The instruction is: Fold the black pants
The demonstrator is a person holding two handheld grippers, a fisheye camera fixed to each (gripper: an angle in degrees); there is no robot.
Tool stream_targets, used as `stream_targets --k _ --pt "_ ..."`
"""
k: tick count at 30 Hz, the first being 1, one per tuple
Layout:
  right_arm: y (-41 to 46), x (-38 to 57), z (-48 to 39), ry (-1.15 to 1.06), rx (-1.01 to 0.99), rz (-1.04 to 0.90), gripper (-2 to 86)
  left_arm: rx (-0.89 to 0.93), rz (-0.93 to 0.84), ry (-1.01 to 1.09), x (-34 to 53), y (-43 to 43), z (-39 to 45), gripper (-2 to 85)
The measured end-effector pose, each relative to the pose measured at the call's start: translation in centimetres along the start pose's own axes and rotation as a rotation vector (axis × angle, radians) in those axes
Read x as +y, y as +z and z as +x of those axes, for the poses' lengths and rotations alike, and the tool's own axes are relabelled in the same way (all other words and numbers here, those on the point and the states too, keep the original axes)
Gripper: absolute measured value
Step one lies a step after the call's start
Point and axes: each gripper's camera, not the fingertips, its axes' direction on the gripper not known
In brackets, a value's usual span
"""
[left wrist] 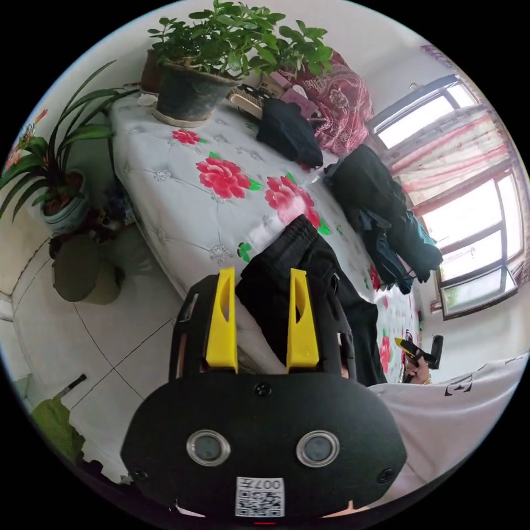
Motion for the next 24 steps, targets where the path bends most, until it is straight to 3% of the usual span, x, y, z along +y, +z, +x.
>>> stream_targets --k 5,9,12,13,18,22,24 --pt "1.9 8.6 -4.0 -0.005 0.118 0.011 1.6 0.017 -0.142 -0.044 -1.7 5.4 -1.8 18.0" --pt "5.0 14.1 -7.8 -0.087 0.249 -0.055 5.1 -0.084 -0.143 0.002 -2.1 5.6 -1.6 13.8" --pt "9.9 17.3 -8.7 -0.121 0.336 -0.204 7.7 -0.049 -0.120 0.043 -2.1 5.2 -1.9 9.3" --pt "9.4 19.2 -10.0 -0.169 0.391 -0.005 8.1 -0.010 -0.115 0.019 -2.3 5.0 -2.6 8.1" --pt "9.3 21.7 -10.3 -0.083 0.281 0.031 8.2 0.165 -0.031 -0.053 -2.0 3.3 -3.4 5.2" --pt "6.4 24.8 -10.7 0.077 0.518 0.080 5.0 0.287 0.021 0.098 -2.3 1.1 0.5 4.9" --pt "4.5 27.2 -10.7 0.099 0.515 0.138 3.5 0.362 0.046 0.156 -2.6 0.4 2.5 4.9"
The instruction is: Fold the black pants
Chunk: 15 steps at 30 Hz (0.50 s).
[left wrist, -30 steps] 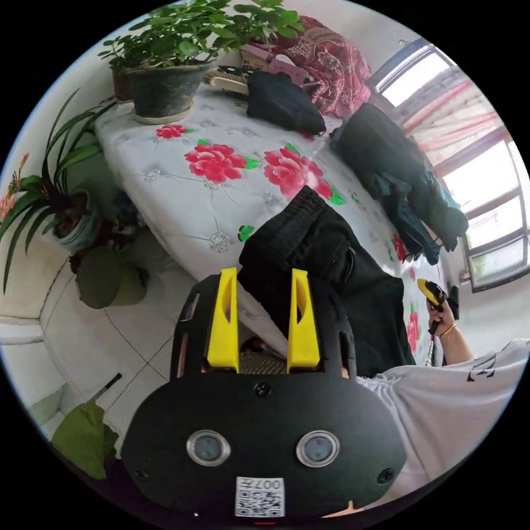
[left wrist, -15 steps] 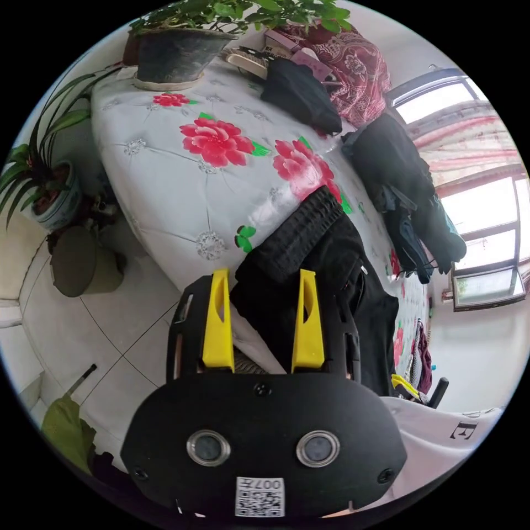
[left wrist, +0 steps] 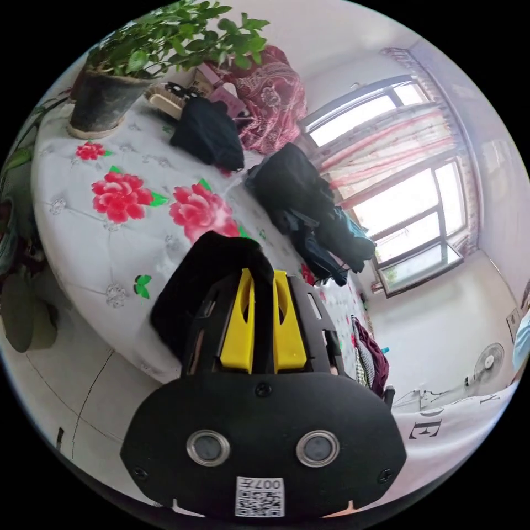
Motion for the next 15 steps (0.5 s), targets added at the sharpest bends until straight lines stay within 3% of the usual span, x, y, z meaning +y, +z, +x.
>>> stream_targets --k 2,9,15 --pt "-1.7 2.1 1.8 0.066 -0.051 0.063 2.5 0.008 0.009 0.025 -0.5 0.2 1.4 5.0" --pt "-4.1 9.4 8.7 0.351 -0.264 0.189 0.3 -0.274 -0.053 -0.031 2.2 -1.0 -2.5 8.6" --pt "-3.8 11.1 9.2 0.291 -0.233 0.139 0.0 -0.381 -0.013 -0.176 4.6 -4.5 -5.3 13.5"
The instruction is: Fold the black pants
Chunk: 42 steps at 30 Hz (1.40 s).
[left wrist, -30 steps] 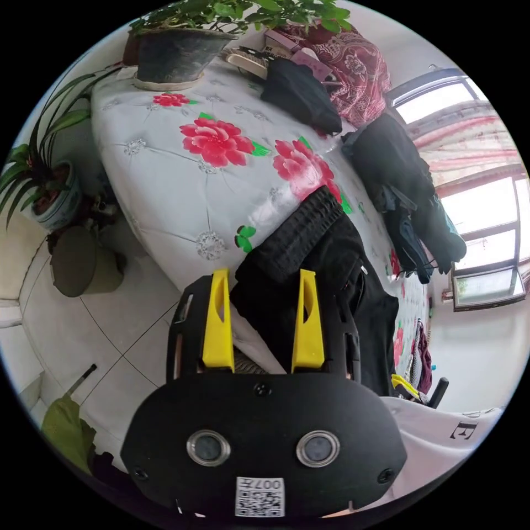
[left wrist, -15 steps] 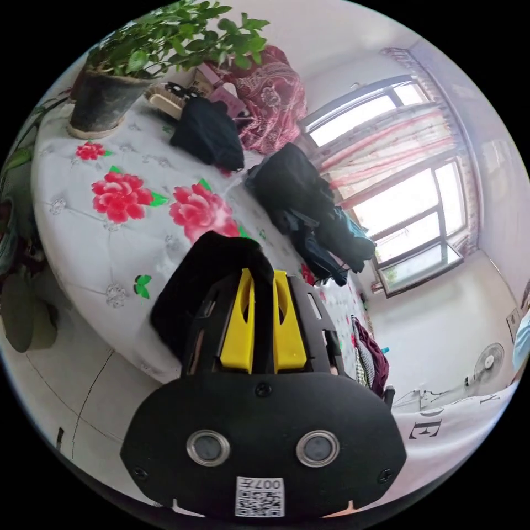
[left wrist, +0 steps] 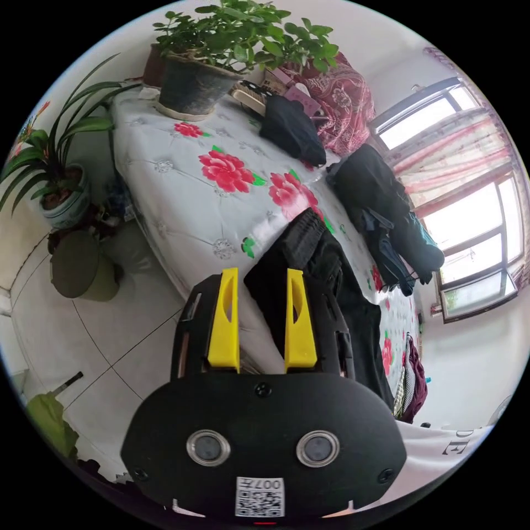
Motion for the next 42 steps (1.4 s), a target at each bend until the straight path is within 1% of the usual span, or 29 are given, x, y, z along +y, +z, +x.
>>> stream_targets --k 3,6,8,9,12,14,16,17,20,22,23,25,26,28,29,31,32,34,35,36,37,39,42 --pt "0.0 -0.3 0.3 -0.013 -0.028 -0.006 0.0 0.072 0.003 0.011 0.2 0.0 -0.4 16.3" --pt "0.0 -0.7 0.4 -0.029 -0.069 -0.016 -0.1 0.103 -0.074 0.022 -0.4 2.5 0.2 17.1" --pt "0.0 -0.8 0.3 -0.048 -0.078 -0.030 -0.1 0.083 -0.114 0.018 -0.8 4.2 1.0 16.3" --pt "0.0 -0.8 0.2 -0.060 -0.076 -0.038 -0.2 0.008 -0.093 0.004 -0.8 4.2 1.9 15.1" --pt "-0.8 -0.3 0.3 -0.091 -0.054 -0.033 -0.2 -0.057 -0.113 -0.040 -1.4 4.3 3.7 9.8" --pt "-1.4 0.2 0.7 -0.095 -0.036 -0.026 -0.3 0.000 -0.080 -0.057 -1.8 3.3 4.5 7.5" --pt "-2.5 1.1 1.9 -0.068 -0.009 -0.011 -0.2 0.088 -0.051 -0.086 -2.1 2.0 5.3 6.7" --pt "-2.8 1.3 2.3 -0.059 -0.004 -0.002 -0.2 0.102 -0.044 -0.076 -2.2 1.7 5.8 6.6" --pt "-4.4 2.7 4.9 0.006 0.022 0.047 -0.2 0.125 0.004 0.104 -2.2 -0.8 10.7 6.5" --pt "-5.7 3.8 8.0 0.081 0.038 0.074 -0.2 0.136 0.034 0.377 -1.0 -3.0 17.4 6.4" --pt "-6.1 4.1 8.9 0.103 0.035 0.081 -0.2 0.134 0.034 0.451 -0.4 -3.4 19.3 6.4" --pt "-7.8 5.2 12.9 0.207 0.012 0.118 -0.2 0.119 0.026 0.737 2.8 -4.5 26.8 6.5" --pt "-8.3 5.5 13.9 0.237 0.008 0.133 -0.2 0.113 0.026 0.807 3.8 -4.6 28.6 6.5" --pt "-11.0 7.2 18.2 0.358 -0.016 0.226 -0.1 0.113 0.036 1.056 8.4 -5.0 35.3 6.5" --pt "-11.6 7.7 19.3 0.387 -0.022 0.252 0.0 0.121 0.041 1.113 9.7 -4.9 36.8 6.5" --pt "-13.9 10.1 23.7 0.518 -0.028 0.348 0.3 0.189 0.034 1.328 15.5 -4.0 41.8 6.6" --pt "-14.4 10.8 24.7 0.548 -0.026 0.368 0.4 0.213 0.016 1.374 17.0 -3.5 42.8 6.7" --pt "-15.7 13.2 28.3 0.650 0.007 0.432 1.4 0.303 -0.132 1.562 23.5 0.3 45.9 8.0" --pt "-15.9 13.7 29.1 0.671 0.018 0.441 1.8 0.307 -0.181 1.610 25.3 1.7 46.4 8.2" --pt "-16.1 14.5 30.6 0.712 0.035 0.455 2.5 0.256 -0.296 1.708 28.8 5.0 47.0 8.6" --pt "-16.3 15.1 32.0 0.744 0.042 0.464 3.3 0.177 -0.424 1.756 31.4 7.7 47.4 8.7" --pt "-16.5 15.6 33.8 0.775 0.034 0.474 4.3 0.131 -0.515 1.721 33.1 8.9 48.2 6.4" --pt "-17.0 15.5 35.9 0.777 0.052 0.505 6.0 0.206 -0.367 1.724 32.0 4.8 49.2 5.3"
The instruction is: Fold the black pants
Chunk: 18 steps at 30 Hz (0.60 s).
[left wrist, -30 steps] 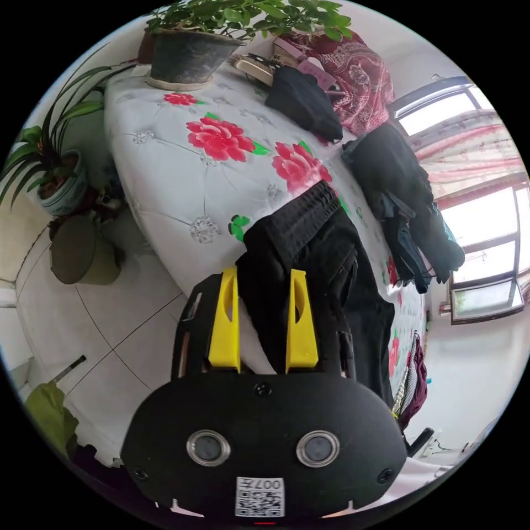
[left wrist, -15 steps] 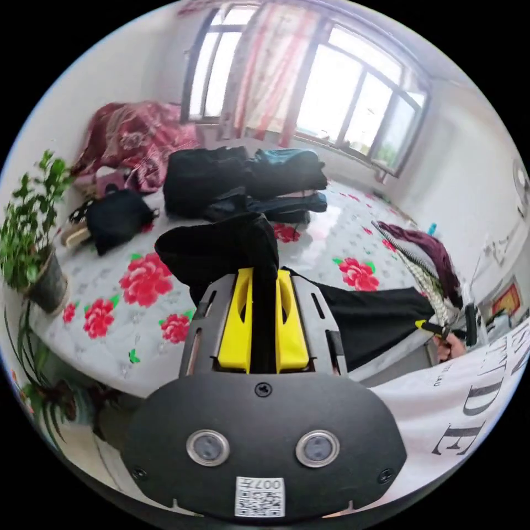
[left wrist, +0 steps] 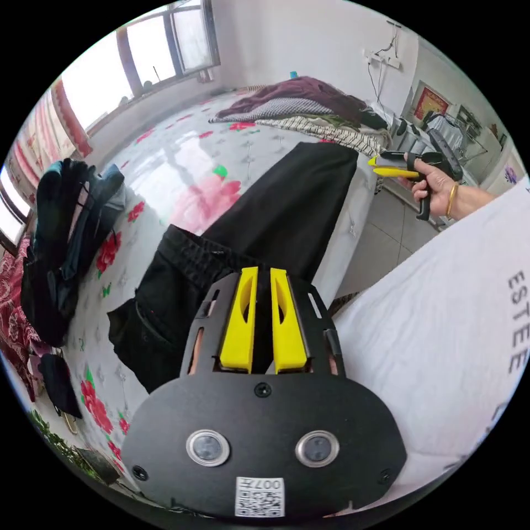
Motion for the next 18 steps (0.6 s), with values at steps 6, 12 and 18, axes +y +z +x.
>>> stream_targets --k 6,12,18 --pt "2.7 -3.2 2.2 0.088 -0.026 -0.022 8.6 -0.116 0.069 -0.299 1.8 -4.7 -6.9 6.5" --pt "5.3 -4.1 0.6 0.066 0.031 -0.076 9.1 0.137 -0.164 -0.417 0.0 4.2 -10.4 10.8" --pt "5.7 -5.0 -0.2 0.127 0.053 -0.094 7.1 0.054 -0.136 -0.409 0.3 3.5 -10.0 10.1"
